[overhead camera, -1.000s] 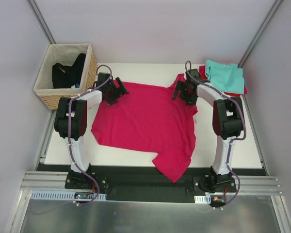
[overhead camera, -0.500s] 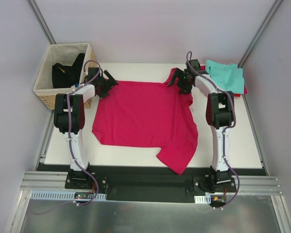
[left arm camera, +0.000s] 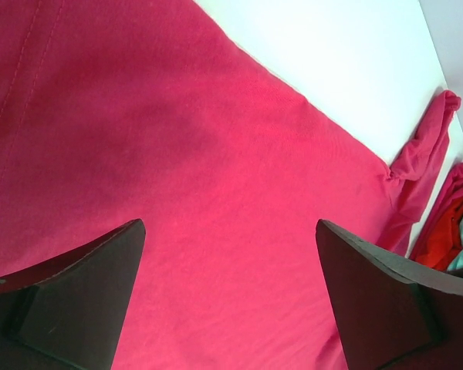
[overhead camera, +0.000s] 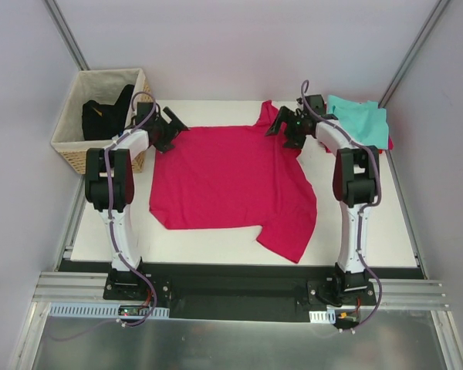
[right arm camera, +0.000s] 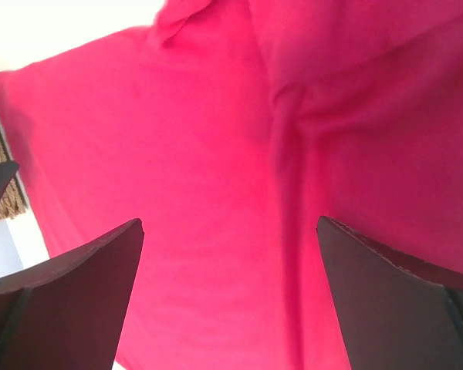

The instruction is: Fold and stack the t-shirts

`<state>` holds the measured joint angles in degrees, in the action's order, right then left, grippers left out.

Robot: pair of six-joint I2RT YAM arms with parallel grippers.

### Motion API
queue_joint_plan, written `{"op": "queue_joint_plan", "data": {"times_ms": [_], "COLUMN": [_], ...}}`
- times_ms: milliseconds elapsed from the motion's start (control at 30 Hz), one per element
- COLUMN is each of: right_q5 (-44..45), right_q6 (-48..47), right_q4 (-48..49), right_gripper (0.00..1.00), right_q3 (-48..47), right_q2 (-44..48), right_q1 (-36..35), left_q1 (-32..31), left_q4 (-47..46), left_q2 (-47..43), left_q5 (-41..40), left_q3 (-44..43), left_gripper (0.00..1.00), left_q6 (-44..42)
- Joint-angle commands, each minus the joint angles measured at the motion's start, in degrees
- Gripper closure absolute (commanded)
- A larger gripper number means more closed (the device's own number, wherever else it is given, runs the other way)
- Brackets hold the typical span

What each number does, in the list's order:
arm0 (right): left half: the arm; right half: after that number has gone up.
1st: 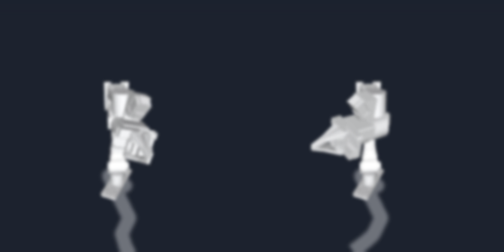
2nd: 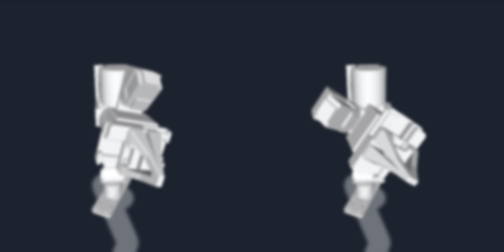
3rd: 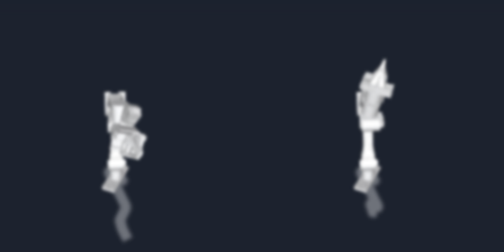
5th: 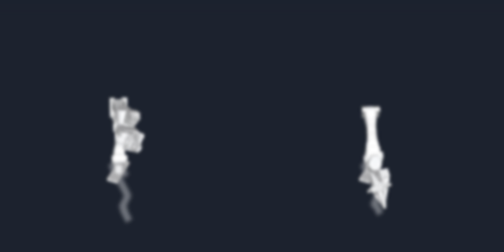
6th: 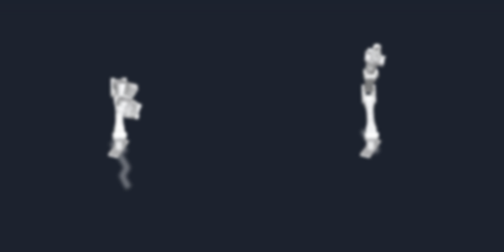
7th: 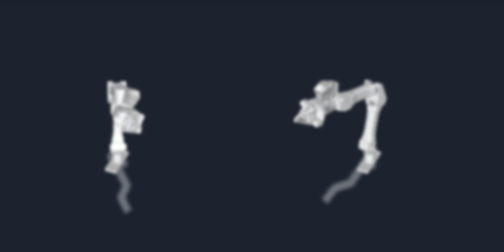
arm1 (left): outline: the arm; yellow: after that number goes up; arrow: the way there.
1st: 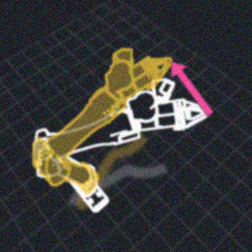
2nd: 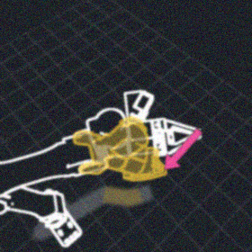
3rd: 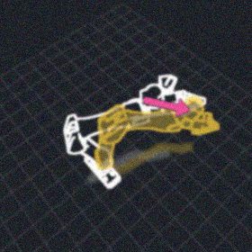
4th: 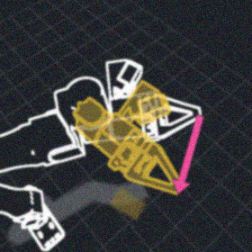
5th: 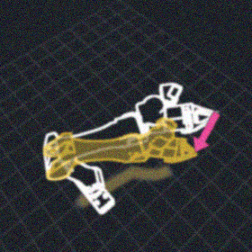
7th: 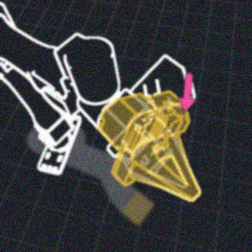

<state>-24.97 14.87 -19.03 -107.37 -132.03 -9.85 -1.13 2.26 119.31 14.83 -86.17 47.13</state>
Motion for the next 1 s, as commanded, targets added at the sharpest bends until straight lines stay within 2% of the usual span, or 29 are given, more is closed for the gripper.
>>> {"op": "queue_joint_plan", "data": {"times_ms": [0,167,300,400,500,633,767,967], "right_q5": [3.0,3.7,1.9,-1.0,-0.1,8.7,13.0,16.6], "right_q6": [-1.7,0.8,3.4,5.0,3.9,0.7,-0.6,-4.3], "right_q4": [4.3,7.9,9.6,9.8,9.8,7.4,7.1,6.2], "right_gripper": [0.00,0.00,0.00,0.01,0.02,0.02,0.02,0.02], "right_q3": [0.9,0.2,-5.5,-5.9,-2.1,4.5,11.1,14.6], "right_q2": [14.5,17.2,11.1,6.3,5.8,8.7,12.0,15.9], "right_q1": [0.5,-0.3,-0.5,-0.6,-0.5,-0.2,1.8,5.0], "left_q1": [2.4,2.1,1.6,1.2,1.2,-0.4,-0.5,-0.5], "left_q4": [-1.2,-1.2,-1.2,-1.2,-1.3,-1.1,-1.3,-1.1], "left_q2": [-6.5,-8.4,-7.7,-7.3,-8.0,-9.4,-9.6,-9.9], "left_q5": [-0.5,-1.6,-1.6,-1.6,-1.4,-2.9,-2.6,-2.4], "left_q3": [-0.7,0.3,0.0,0.3,1.3,2.9,4.0,4.3], "left_gripper": [0.07,0.07,0.08,0.08,0.08,0.08,0.09,0.09], "left_q6": [1.1,1.1,1.6,1.6,0.9,-0.7,-0.9,-1.6]}}
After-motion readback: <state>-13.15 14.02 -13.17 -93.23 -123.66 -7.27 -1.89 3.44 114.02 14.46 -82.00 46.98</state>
